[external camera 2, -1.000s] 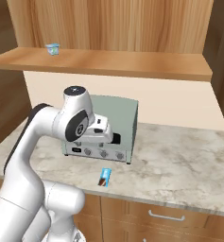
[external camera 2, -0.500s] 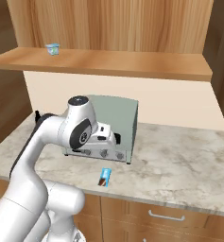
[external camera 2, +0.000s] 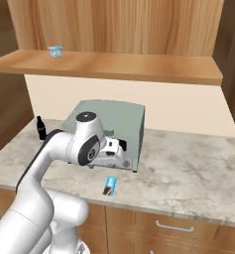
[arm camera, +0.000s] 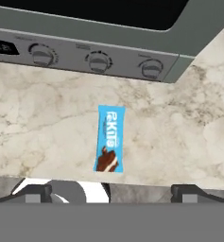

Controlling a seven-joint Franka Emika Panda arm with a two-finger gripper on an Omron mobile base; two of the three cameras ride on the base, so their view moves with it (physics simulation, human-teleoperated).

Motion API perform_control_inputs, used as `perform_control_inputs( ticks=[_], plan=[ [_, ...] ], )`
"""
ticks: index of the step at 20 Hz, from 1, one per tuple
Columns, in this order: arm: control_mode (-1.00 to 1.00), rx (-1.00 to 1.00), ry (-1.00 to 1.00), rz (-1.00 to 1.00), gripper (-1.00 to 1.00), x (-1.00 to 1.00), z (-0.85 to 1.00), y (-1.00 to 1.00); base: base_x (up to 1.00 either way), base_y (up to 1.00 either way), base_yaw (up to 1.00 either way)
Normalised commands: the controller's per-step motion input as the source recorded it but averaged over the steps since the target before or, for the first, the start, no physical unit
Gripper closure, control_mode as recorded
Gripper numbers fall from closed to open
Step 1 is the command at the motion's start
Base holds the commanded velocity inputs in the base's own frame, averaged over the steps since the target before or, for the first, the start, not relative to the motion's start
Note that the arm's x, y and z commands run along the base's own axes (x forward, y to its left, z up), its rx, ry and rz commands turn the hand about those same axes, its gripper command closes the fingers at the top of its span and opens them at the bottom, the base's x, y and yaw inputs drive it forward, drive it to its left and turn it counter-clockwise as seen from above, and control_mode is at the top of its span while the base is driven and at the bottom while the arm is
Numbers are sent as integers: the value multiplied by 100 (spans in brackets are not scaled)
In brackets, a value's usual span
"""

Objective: Pick the bar and bar from the counter and place them in the cabinets closest to them.

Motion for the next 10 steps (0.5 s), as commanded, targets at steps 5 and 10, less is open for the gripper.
perform_control_inputs(
  ticks=[5,10],
  plan=[
    [-100,0,0,1,-100,16,-45,0,0,0,0],
    [-100,0,0,0,-100,17,-42,-4,0,0,0]
  ],
)
